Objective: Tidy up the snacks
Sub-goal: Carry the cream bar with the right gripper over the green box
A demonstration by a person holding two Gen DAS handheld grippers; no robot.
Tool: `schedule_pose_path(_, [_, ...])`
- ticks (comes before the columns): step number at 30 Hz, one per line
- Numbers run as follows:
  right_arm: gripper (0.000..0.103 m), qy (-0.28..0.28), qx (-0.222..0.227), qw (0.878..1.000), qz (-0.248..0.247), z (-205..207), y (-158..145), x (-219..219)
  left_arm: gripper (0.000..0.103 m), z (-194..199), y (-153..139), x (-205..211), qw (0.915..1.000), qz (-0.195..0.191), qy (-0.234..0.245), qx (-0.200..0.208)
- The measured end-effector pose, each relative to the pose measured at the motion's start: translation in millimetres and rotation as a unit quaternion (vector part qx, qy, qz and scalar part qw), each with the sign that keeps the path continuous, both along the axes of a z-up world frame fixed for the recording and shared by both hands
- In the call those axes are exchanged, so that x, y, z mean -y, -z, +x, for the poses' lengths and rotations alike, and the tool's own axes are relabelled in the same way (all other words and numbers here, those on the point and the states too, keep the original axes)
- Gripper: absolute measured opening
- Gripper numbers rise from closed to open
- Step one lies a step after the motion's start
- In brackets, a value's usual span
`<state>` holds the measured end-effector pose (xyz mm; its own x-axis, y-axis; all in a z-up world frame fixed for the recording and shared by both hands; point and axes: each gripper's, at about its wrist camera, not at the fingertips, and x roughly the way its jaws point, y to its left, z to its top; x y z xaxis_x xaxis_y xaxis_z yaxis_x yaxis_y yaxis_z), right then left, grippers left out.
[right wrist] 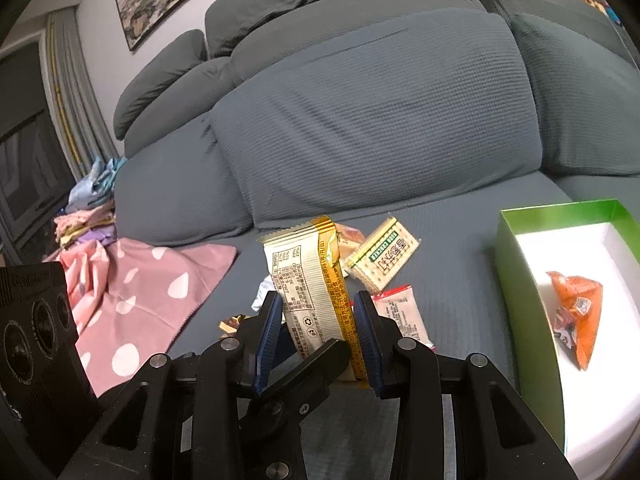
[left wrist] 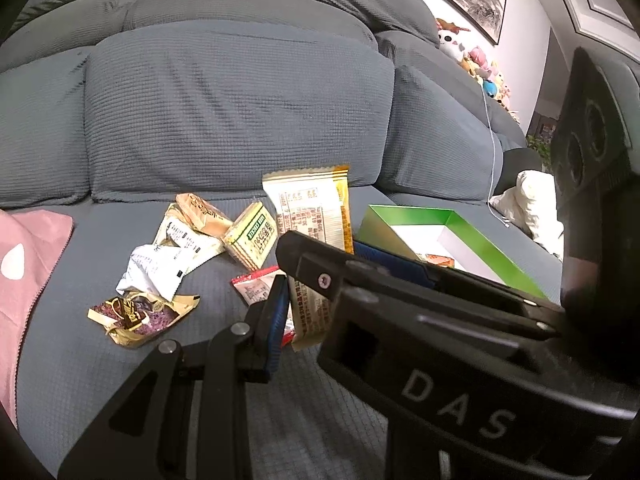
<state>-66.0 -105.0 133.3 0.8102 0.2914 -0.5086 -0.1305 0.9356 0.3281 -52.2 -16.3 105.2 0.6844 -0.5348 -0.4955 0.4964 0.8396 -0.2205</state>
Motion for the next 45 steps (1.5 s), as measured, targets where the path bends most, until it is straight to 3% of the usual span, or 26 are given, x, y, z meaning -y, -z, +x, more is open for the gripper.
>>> schedule_pose_path(10, [0.039, -0.004, -0.002, 1.000, -0.002, -1.0, -1.4, 5.5, 0.026, -2.1, -1.1, 6.2, 1.0000, 0.003, 0.000, 0.000])
schedule_pose_path(22, [0.039, 0.001, 0.014, 0.999, -0.031, -16.0, -28.6, 20.0, 0.027, -12.1, -26.5, 28.4, 0.9996, -0.004, 0.017, 0.023])
schedule_pose_path(29, [0.039, 0.023, 0.038, 0.999, -0.005, -31.5, -48.8, 58.7, 0.028, -19.4, -47.8, 65.3, 0.9978, 0.014, 0.037, 0.053])
schedule_pose_path(45, [0.040, 0.094, 0.021, 0.995, 0.023, -52.8, -57.8, 122.6, 0.028, -27.3, -59.0, 127.2, 0.9944, 0.018, 0.095, 0.043])
